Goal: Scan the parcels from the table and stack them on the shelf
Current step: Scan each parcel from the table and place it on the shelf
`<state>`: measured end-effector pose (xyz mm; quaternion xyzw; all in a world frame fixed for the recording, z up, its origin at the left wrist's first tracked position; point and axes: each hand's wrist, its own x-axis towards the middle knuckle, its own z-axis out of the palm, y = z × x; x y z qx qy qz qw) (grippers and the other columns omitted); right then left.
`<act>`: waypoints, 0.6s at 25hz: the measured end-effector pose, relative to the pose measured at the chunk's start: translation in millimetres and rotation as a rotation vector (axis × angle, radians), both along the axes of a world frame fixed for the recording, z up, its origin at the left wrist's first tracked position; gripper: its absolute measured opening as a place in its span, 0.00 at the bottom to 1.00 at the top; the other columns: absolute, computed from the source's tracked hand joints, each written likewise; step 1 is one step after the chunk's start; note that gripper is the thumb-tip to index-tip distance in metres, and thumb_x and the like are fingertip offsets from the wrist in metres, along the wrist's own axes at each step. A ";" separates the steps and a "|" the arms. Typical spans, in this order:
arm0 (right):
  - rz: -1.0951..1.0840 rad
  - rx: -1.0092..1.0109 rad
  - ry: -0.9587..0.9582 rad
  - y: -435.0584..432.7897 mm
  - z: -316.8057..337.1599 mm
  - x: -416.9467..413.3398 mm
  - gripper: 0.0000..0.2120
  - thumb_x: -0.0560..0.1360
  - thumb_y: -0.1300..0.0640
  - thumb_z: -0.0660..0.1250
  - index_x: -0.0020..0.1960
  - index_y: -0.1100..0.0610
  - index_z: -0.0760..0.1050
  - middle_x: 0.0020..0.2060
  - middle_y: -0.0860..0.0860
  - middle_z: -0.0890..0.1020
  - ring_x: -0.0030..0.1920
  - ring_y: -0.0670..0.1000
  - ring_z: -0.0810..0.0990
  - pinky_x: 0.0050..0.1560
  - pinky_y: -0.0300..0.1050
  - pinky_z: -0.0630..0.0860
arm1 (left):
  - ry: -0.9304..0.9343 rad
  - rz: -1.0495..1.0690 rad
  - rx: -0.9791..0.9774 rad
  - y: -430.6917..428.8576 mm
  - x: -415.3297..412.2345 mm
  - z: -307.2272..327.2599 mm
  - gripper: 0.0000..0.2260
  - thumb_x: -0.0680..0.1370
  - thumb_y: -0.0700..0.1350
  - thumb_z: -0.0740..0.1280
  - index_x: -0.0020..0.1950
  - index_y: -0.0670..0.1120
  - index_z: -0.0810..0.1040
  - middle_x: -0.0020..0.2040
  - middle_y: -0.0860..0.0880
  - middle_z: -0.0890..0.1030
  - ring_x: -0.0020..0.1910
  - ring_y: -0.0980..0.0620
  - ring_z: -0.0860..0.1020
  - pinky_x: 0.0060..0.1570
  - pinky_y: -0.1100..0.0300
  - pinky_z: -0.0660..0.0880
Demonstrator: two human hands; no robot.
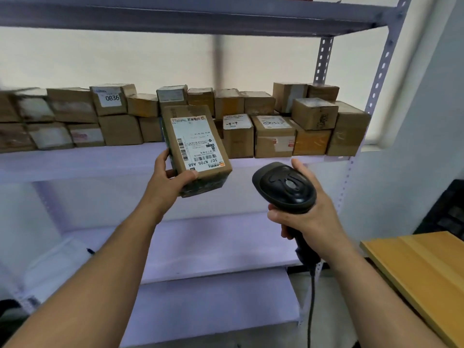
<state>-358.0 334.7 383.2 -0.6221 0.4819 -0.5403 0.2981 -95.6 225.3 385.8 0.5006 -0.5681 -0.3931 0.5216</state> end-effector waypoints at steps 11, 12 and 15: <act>-0.190 0.010 0.021 -69.4 9.1 65.2 0.48 0.66 0.68 0.78 0.69 0.31 0.59 0.57 0.54 0.80 0.33 0.52 0.82 0.29 0.42 0.78 | -0.162 -0.106 0.074 -131.3 20.7 20.5 0.35 0.75 0.64 0.65 0.77 0.54 0.57 0.71 0.47 0.71 0.66 0.46 0.73 0.64 0.46 0.72; -0.213 0.010 0.031 -70.1 7.0 67.2 0.48 0.66 0.68 0.78 0.71 0.33 0.59 0.57 0.54 0.79 0.33 0.52 0.82 0.29 0.42 0.78 | -0.232 -0.111 0.055 -135.9 20.0 19.0 0.36 0.74 0.64 0.66 0.77 0.54 0.57 0.71 0.48 0.71 0.66 0.46 0.72 0.65 0.47 0.71; -0.278 0.013 0.023 -70.7 -0.7 72.3 0.48 0.65 0.67 0.78 0.71 0.32 0.60 0.58 0.54 0.79 0.31 0.54 0.82 0.28 0.46 0.79 | -0.339 -0.131 -0.019 -149.4 18.4 13.7 0.33 0.75 0.55 0.71 0.76 0.51 0.61 0.71 0.48 0.72 0.67 0.47 0.71 0.63 0.52 0.69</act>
